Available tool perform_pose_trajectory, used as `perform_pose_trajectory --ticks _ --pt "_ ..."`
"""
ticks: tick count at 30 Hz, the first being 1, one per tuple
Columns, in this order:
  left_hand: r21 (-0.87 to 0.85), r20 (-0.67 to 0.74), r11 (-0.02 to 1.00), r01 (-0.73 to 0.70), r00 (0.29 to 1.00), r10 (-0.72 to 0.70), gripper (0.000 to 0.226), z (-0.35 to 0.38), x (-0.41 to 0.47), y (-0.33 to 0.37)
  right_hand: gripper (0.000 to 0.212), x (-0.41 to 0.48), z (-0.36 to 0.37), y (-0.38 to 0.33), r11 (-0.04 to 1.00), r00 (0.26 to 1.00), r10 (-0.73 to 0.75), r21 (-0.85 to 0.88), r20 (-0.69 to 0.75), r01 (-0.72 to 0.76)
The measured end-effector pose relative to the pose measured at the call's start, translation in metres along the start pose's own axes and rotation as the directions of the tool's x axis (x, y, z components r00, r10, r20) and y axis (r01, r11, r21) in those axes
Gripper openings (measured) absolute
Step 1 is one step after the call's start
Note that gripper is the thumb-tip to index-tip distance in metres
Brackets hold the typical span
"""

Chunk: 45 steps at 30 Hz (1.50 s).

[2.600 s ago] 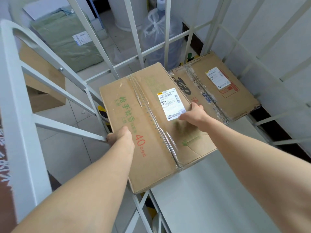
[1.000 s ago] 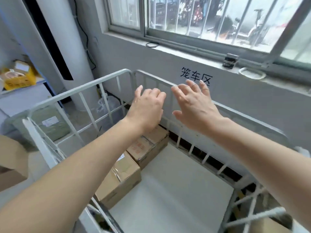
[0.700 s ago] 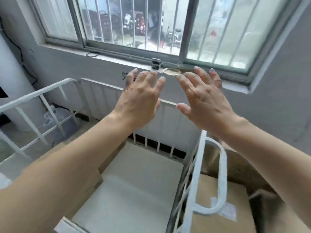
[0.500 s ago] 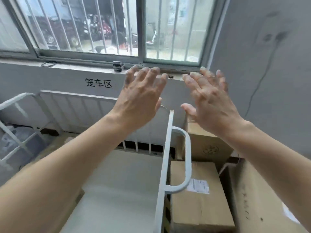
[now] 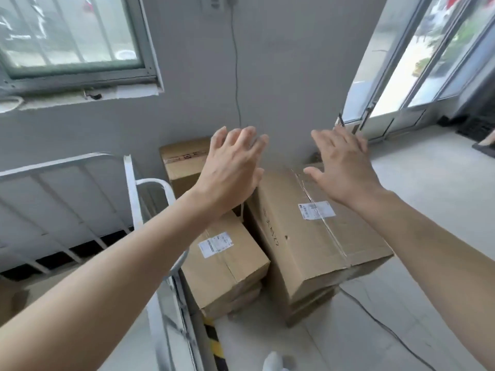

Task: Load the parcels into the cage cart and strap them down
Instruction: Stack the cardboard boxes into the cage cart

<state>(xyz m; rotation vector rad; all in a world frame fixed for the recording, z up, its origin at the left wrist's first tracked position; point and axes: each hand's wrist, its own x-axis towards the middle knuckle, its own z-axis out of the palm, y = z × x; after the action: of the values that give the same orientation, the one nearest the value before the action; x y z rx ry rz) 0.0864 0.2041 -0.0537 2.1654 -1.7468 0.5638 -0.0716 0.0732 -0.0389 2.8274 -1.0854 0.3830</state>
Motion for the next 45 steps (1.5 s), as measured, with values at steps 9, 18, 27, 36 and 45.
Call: perform_pose_trajectory --ticks 9,18,27,36,45 --pt "-0.045 0.218 0.998 0.039 0.975 -0.028 0.056 0.094 0.042 0.063 0.055 0.007 0.062 0.106 0.994 0.983 0.110 -0.002 0.146 -0.111" --pt "-0.066 0.516 0.897 0.438 0.784 -0.345 0.057 0.214 0.088 0.143 0.059 0.047 0.158 0.238 0.993 0.929 0.036 0.095 0.368 -0.076" --pt "0.054 0.672 0.724 0.688 0.511 -0.536 0.056 0.298 0.086 0.163 0.063 0.073 0.247 0.295 0.989 0.833 -0.012 0.129 0.553 -0.071" --pt "0.167 0.695 0.619 0.768 0.353 -0.626 0.065 0.374 0.081 0.149 0.079 0.082 0.328 0.314 0.962 0.758 0.091 0.140 0.645 -0.235" --pt "0.093 0.747 0.084 0.992 -0.014 -0.665 0.112 0.435 0.075 0.135 0.115 0.087 0.395 0.334 0.689 0.529 0.375 0.152 0.761 -0.708"
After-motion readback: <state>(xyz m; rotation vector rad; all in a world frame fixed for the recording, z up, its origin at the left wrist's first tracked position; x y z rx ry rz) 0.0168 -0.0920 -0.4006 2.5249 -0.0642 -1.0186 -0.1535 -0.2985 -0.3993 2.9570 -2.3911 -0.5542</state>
